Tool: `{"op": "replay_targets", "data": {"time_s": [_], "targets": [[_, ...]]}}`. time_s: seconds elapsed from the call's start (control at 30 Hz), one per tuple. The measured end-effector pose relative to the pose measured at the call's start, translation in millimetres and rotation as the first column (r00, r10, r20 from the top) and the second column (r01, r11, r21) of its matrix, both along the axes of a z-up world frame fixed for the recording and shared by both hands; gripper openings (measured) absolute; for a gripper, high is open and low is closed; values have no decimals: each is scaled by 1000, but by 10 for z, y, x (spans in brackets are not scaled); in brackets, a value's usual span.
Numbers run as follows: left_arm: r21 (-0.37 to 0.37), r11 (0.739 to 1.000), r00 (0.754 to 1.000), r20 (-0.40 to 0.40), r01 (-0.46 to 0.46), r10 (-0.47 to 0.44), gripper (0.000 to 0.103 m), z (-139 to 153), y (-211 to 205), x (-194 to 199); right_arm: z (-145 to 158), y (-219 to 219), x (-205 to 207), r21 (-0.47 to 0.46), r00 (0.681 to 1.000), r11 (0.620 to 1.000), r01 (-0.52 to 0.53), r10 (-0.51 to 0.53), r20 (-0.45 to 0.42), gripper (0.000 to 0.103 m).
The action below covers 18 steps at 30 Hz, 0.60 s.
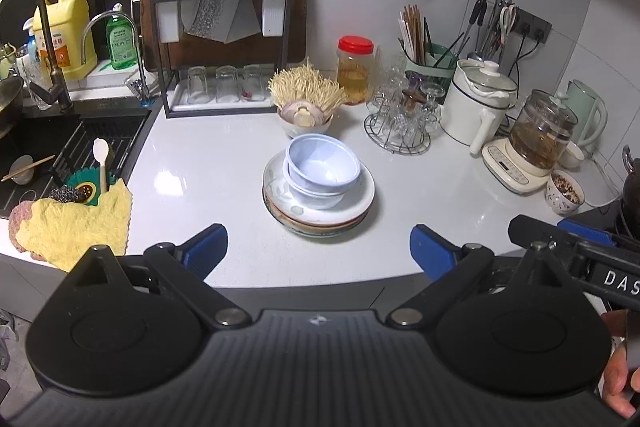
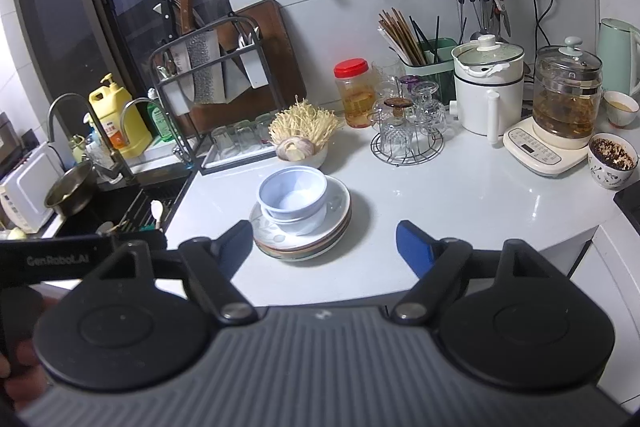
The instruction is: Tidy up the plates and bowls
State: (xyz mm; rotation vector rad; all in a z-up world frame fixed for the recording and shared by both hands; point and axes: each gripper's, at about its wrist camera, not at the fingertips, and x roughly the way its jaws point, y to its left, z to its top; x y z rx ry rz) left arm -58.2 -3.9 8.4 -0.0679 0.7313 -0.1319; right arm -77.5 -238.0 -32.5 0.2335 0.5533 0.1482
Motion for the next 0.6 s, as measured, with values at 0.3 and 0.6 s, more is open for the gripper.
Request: {"op": "replay_targets", "data": {"time_s": [0.3, 0.6], "targets": [[-1, 999, 999, 8, 43, -43, 100, -12, 15, 46, 14, 67, -34, -18, 999, 999, 33, -33, 7, 81], [-8, 999, 999, 4, 48, -48, 100, 5, 62, 92, 44, 92, -54, -22, 997, 997, 74, -73, 19, 103]]}}
